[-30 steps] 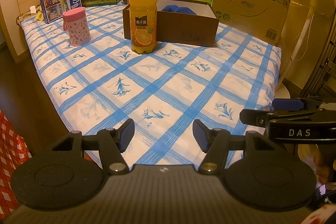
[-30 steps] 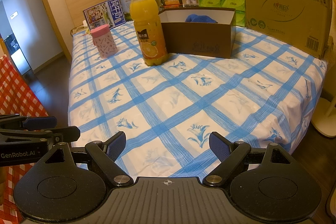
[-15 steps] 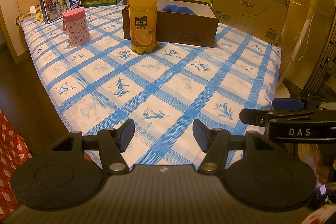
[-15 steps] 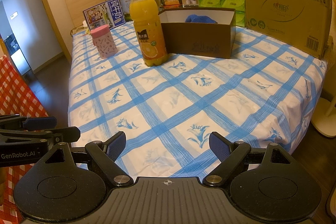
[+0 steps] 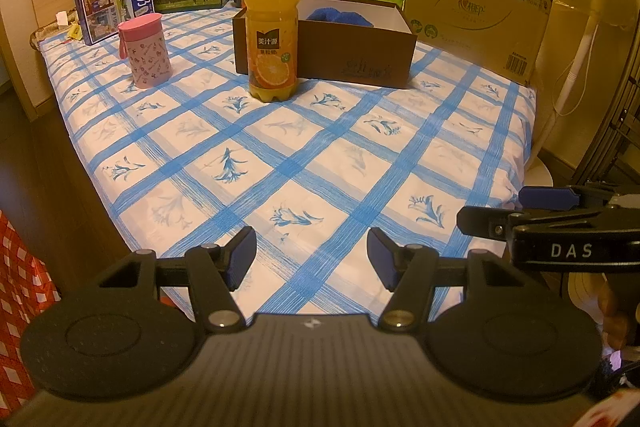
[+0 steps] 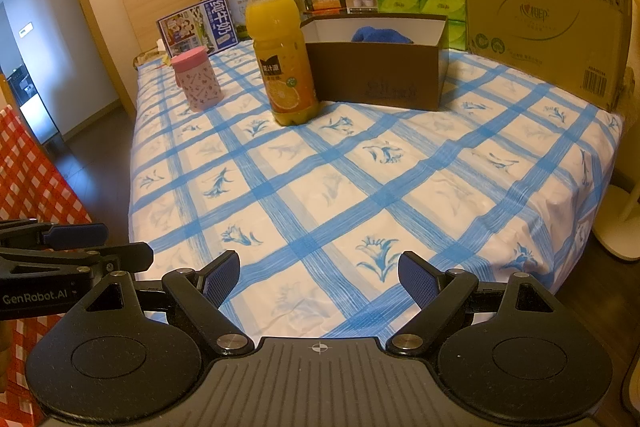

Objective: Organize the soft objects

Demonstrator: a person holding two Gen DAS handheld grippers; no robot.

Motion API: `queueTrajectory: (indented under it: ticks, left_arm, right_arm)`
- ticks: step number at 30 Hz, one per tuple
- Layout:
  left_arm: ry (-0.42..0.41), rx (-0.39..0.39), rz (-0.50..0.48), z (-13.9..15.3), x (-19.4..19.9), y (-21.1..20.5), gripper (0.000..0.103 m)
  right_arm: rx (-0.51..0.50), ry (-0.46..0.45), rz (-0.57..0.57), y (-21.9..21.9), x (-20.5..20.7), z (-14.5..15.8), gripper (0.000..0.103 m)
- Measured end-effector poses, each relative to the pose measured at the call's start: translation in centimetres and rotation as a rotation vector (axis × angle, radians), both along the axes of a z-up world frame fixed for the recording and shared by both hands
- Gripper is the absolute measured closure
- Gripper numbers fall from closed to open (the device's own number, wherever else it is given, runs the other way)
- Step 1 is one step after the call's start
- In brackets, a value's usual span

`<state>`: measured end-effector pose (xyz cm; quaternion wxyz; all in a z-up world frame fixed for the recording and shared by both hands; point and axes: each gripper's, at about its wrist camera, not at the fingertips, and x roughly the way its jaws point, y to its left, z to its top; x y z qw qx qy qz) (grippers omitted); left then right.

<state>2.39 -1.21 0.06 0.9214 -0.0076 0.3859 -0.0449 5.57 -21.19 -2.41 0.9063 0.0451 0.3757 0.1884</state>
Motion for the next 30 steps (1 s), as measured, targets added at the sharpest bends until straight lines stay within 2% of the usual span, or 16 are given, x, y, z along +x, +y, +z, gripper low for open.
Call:
queueTrajectory:
  ticks: [30]
  left_arm:
    - [-0.004, -0.003, 0.003, -0.54, 0.23, 0.75, 0.044]
  right_arm:
    - [-0.001, 0.004, -0.002, -0.32, 0.29, -0.15, 0.017]
